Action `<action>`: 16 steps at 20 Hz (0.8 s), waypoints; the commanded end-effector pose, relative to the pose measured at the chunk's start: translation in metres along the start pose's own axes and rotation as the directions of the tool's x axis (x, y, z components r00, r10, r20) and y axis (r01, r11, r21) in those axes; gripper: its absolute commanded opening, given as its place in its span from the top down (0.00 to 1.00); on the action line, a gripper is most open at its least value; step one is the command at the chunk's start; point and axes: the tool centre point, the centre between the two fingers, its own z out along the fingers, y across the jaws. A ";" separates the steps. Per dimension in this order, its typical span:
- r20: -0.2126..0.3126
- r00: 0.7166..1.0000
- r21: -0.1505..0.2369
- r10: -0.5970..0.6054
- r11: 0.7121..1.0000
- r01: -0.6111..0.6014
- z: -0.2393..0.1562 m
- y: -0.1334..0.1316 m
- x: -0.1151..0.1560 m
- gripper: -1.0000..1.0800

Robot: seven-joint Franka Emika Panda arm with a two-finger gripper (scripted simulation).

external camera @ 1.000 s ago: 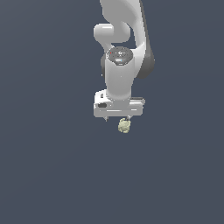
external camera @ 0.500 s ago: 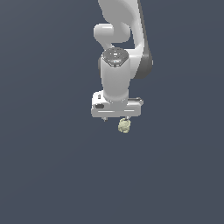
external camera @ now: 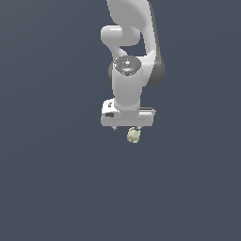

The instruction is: Pick up the object and move it to a goal position.

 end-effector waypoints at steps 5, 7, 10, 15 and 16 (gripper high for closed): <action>0.000 0.997 -0.010 0.072 0.997 -0.072 0.024 -0.013 -0.013 0.04; -0.001 0.995 -0.014 0.102 0.995 -0.102 0.034 -0.019 -0.019 0.04; -0.002 0.989 -0.020 0.148 0.989 -0.148 0.049 -0.026 -0.028 0.04; -0.006 0.978 -0.027 0.206 0.978 -0.206 0.067 -0.036 -0.042 0.04; -0.006 0.977 -0.028 0.215 0.976 -0.215 0.070 -0.037 -0.044 0.04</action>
